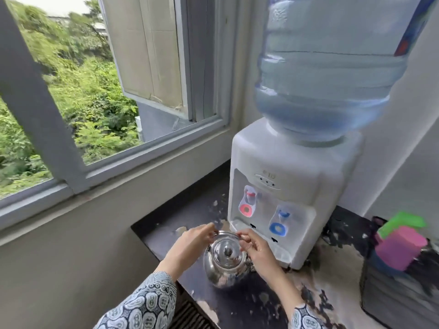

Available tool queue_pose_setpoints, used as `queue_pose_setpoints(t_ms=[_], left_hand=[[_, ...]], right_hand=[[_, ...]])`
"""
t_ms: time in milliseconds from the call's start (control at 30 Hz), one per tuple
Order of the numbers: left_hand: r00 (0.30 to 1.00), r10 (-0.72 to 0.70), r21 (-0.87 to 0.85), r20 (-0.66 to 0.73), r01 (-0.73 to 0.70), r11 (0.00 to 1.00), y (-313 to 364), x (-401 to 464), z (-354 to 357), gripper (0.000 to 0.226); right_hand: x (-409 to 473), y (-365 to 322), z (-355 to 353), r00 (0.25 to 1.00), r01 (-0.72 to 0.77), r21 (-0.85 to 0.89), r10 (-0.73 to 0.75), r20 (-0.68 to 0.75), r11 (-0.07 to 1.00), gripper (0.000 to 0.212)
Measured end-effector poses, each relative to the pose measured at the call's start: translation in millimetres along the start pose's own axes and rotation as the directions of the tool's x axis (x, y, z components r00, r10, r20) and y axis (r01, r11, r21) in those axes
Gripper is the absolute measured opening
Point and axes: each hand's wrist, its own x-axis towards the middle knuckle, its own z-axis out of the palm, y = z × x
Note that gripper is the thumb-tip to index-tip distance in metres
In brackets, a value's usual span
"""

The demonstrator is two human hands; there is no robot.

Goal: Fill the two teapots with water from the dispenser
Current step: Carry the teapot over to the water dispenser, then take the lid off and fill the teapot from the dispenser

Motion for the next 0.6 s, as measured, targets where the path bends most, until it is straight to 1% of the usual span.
queue_pose_setpoints(t_ms=[200, 267, 367, 400, 433, 500, 567, 600], left_hand=[[0.991, 0.101, -0.013, 0.088, -0.100, 0.995, -40.2, 57.0, 0.7, 0.009], [0.984, 0.136, -0.034, 0.118, -0.133, 0.991, -49.9, 71.9, 1.1, 0.012], [0.974, 0.175, -0.084, 0.144, -0.164, 0.983, -66.0, 91.5, 2.2, 0.016], [0.969, 0.193, -0.101, 0.154, -0.179, 0.979, -71.9, 97.5, 2.6, 0.017], [0.966, 0.212, -0.105, 0.148, -0.198, 0.974, -75.8, 101.0, 2.8, 0.019], [0.952, 0.274, -0.120, 0.134, -0.259, 0.958, -83.9, 103.6, 2.5, 0.030], [0.924, 0.352, -0.143, 0.147, -0.333, 0.932, -94.3, 104.4, 2.9, 0.040], [0.906, 0.394, -0.131, 0.155, -0.376, 0.917, -99.1, 103.5, 2.9, 0.039]], right_hand=[[41.5, 8.1, 16.8, 0.990, -0.067, 0.009, 0.067, -0.124, 0.998, 0.021], [51.6, 8.9, 20.2, 0.985, -0.069, -0.018, 0.066, -0.159, 0.997, 0.020], [63.7, 8.7, 26.0, 0.976, -0.058, -0.125, 0.030, -0.218, 0.991, 0.021], [66.7, 6.6, 28.9, 0.968, -0.067, -0.134, 0.032, -0.247, 0.989, 0.022], [67.4, 5.8, 31.4, 0.964, -0.069, -0.142, 0.029, -0.264, 0.987, 0.025], [65.8, 8.3, 36.3, 0.955, -0.093, -0.157, 0.043, -0.294, 0.983, 0.040], [62.2, 14.2, 43.9, 0.948, -0.097, -0.180, 0.036, -0.317, 0.979, 0.056], [59.1, 16.9, 47.5, 0.941, -0.115, -0.213, 0.038, -0.337, 0.970, 0.059]])
